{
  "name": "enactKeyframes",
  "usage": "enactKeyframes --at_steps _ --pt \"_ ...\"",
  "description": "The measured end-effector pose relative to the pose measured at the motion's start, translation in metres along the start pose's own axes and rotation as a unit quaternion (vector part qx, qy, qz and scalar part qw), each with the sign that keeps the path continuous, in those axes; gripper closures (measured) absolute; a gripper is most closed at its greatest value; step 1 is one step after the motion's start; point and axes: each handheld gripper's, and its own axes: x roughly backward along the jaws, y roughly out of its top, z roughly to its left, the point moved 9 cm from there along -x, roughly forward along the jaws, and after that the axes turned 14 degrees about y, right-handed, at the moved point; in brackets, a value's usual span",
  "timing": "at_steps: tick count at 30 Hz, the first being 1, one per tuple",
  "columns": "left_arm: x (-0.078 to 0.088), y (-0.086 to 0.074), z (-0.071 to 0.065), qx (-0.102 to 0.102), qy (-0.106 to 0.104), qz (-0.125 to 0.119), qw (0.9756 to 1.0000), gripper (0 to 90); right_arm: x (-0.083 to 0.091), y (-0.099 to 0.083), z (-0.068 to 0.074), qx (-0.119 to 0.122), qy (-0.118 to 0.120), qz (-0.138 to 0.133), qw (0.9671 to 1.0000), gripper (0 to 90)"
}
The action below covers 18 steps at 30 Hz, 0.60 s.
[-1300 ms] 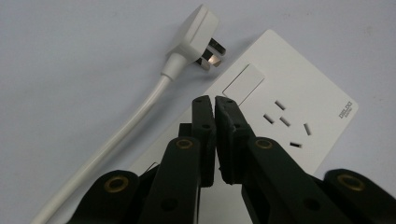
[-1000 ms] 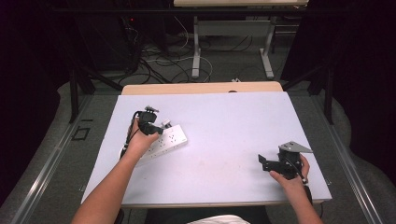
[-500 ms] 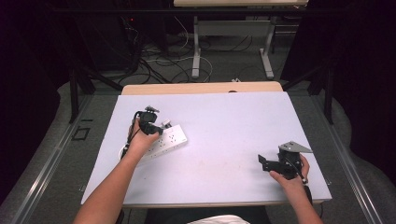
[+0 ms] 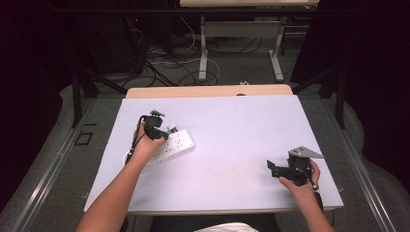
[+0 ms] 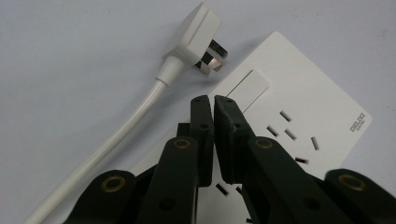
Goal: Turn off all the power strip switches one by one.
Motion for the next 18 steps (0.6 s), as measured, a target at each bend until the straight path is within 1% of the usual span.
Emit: enactKeyframes --at_steps 4,5,6,8,10,11,14,15,16,17,18 --pt "-0.0002 -0.0004 0.0005 -0.002 0.001 0.0 1.0 87.2 0.0 0.0001 -0.0004 0.002 0.0 0.0 1.0 7.3" --pt "-0.0001 -0.0004 0.0015 -0.006 0.002 0.0 1.0 87.5 -0.0001 -0.0001 0.0002 -0.001 0.0 0.0 1.0 7.3" --pt "-0.0004 -0.0004 0.001 -0.001 0.001 0.0 1.0 88.1 -0.0002 0.0 0.0002 0.001 0.0 0.0 1.0 7.3" --pt "-0.0007 -0.0003 0.0018 0.0 0.0 -0.001 1.0 88.2 -0.0002 0.0 0.0001 0.001 0.0 0.0 1.0 7.5" --pt "-0.0003 -0.0005 0.0031 -0.004 -0.004 0.003 1.0 88.4 -0.0002 0.0 0.0002 0.0 0.0 0.0 1.0 7.7" --pt "-0.0006 -0.0004 0.0023 0.003 -0.004 0.003 1.0 89.0 -0.0002 0.0 0.0003 0.001 0.0 0.0 1.0 7.6" --pt "-0.0017 -0.001 0.0026 0.001 -0.004 0.005 1.0 89.4 -0.0002 0.0001 0.0004 0.001 0.0 0.0 1.0 7.7" --pt "-0.0022 -0.0005 0.0018 0.006 -0.008 0.003 0.9999 89.9 -0.0001 0.0 0.0003 0.001 0.0 0.001 1.0 7.7" --pt "-0.0026 -0.0001 0.0024 0.001 -0.008 0.0 1.0 89.9 -0.0001 0.0001 0.0003 0.0 0.0 0.0 1.0 7.7" --pt "-0.0029 0.0001 0.0012 0.007 -0.009 -0.001 0.9999 89.9 -0.0001 0.0001 0.0002 0.001 0.0 0.0 1.0 7.7" --pt "-0.0024 -0.0002 0.0014 0.003 -0.007 0.003 1.0 89.9 0.0001 0.0002 0.0002 0.001 0.0 0.0 1.0 7.6"
